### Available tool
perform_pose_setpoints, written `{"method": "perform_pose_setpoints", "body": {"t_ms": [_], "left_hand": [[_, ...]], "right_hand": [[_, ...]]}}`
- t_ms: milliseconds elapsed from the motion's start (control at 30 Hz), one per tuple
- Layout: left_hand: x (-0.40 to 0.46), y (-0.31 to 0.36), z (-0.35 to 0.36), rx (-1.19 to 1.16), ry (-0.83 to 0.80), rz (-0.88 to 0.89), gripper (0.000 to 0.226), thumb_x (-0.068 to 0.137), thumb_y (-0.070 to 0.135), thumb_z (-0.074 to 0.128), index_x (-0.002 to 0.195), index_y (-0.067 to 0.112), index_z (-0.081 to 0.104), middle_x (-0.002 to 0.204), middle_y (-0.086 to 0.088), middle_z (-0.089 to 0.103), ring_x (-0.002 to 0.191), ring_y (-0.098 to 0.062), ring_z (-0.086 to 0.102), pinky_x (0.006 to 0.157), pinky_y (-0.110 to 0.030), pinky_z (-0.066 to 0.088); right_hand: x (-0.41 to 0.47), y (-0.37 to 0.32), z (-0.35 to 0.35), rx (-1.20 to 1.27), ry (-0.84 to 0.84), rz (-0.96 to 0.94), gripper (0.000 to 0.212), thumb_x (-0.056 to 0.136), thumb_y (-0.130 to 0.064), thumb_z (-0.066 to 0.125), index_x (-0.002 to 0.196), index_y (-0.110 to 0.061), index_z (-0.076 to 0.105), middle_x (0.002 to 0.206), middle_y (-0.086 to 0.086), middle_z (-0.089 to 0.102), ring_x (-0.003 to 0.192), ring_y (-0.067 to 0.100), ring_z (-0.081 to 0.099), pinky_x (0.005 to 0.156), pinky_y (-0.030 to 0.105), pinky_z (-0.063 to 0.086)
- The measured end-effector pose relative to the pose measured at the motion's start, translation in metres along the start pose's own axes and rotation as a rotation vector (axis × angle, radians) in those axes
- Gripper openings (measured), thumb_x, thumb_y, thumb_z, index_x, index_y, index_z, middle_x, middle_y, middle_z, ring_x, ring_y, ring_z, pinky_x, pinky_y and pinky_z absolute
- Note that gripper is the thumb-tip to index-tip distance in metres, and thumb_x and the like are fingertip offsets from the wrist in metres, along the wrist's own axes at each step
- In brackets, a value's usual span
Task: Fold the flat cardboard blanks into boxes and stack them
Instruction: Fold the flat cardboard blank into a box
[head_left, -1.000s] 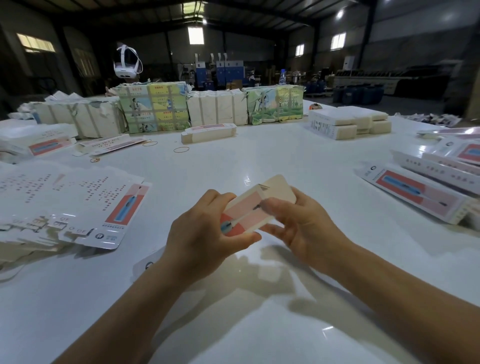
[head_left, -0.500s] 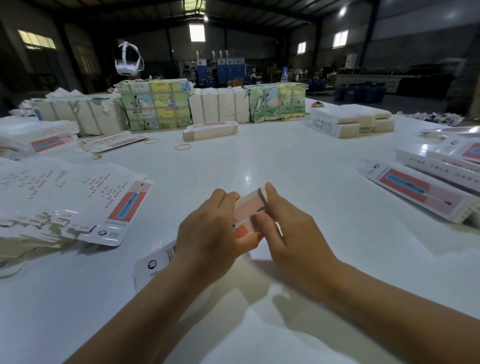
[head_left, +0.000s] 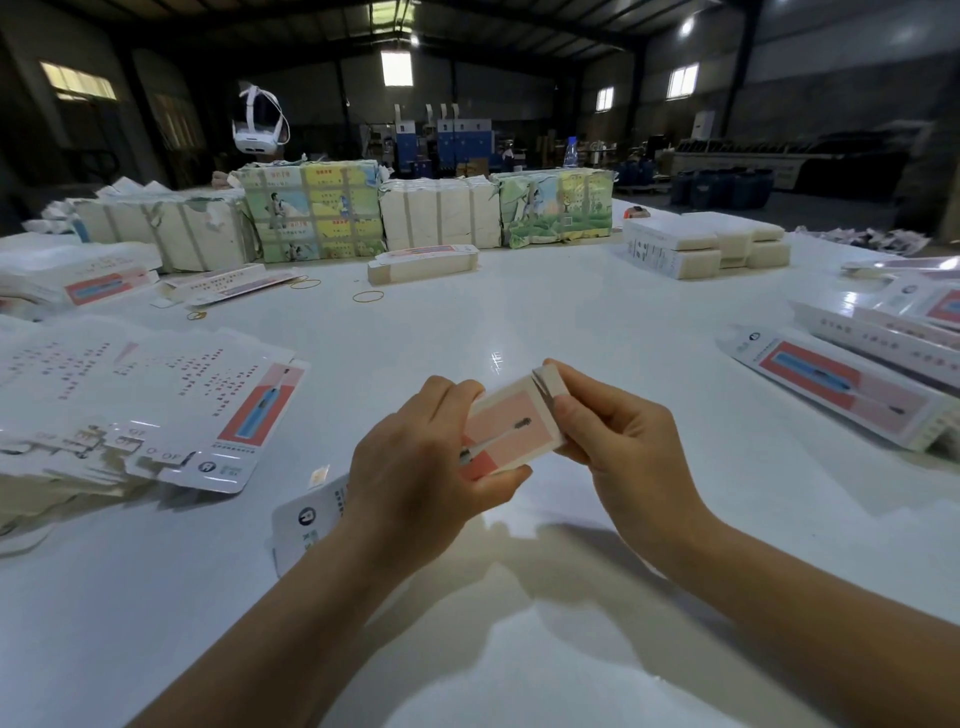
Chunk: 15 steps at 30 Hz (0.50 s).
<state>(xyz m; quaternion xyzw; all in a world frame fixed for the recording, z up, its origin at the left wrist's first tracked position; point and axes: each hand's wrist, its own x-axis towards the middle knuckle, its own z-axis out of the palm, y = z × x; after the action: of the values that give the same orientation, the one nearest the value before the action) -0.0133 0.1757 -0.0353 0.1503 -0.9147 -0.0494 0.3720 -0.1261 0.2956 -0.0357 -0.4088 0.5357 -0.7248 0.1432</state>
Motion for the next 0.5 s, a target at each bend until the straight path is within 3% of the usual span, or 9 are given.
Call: {"method": "perform_pose_setpoints", "body": {"t_ms": [100,300,400,500], "left_hand": [[-0.0004,-0.0002,0.0001,0.003,0.014,0.012,0.063,0.063,0.051,0.067,0.108,0.006,0.063,0.092,-0.009,0.064,0.066,-0.029,0.062,0.053,-0.041,0.056],[-0.0009,-0.0002,0.0014,0.042,0.006,0.024,0.065,0.061,0.046,0.079,0.108,0.004,0.062,0.09,-0.012,0.064,0.063,-0.031,0.061,0.051,-0.041,0.056],[-0.0007,0.0003,0.0026,0.067,0.009,0.032,0.066,0.057,0.041,0.087,0.105,0.002,0.062,0.087,-0.013,0.064,0.061,-0.031,0.061,0.049,-0.039,0.055],[-0.0006,0.0019,0.0037,0.088,0.031,0.043,0.067,0.054,0.04,0.088,0.102,0.0,0.063,0.084,-0.014,0.064,0.059,-0.031,0.06,0.046,-0.039,0.055]], "right_hand": [[-0.002,-0.0009,0.0025,-0.065,-0.003,-0.026,0.036,0.096,-0.013,0.052,0.092,-0.043,0.073,0.099,-0.011,0.074,0.095,0.01,0.069,0.085,0.026,0.055],[-0.0017,0.0003,0.0015,-0.173,0.014,-0.013,0.034,0.097,-0.011,0.05,0.105,-0.039,0.066,0.108,-0.019,0.069,0.104,0.004,0.064,0.094,0.034,0.052],[-0.0014,0.0006,0.0018,-0.214,0.005,-0.01,0.034,0.097,-0.009,0.05,0.107,-0.037,0.067,0.109,-0.022,0.068,0.104,-0.001,0.063,0.094,0.026,0.051],[-0.0042,0.0003,0.0026,-0.318,-0.003,-0.054,0.042,0.097,-0.005,0.047,0.105,-0.041,0.066,0.096,-0.028,0.069,0.09,-0.006,0.063,0.077,0.008,0.047]]}}
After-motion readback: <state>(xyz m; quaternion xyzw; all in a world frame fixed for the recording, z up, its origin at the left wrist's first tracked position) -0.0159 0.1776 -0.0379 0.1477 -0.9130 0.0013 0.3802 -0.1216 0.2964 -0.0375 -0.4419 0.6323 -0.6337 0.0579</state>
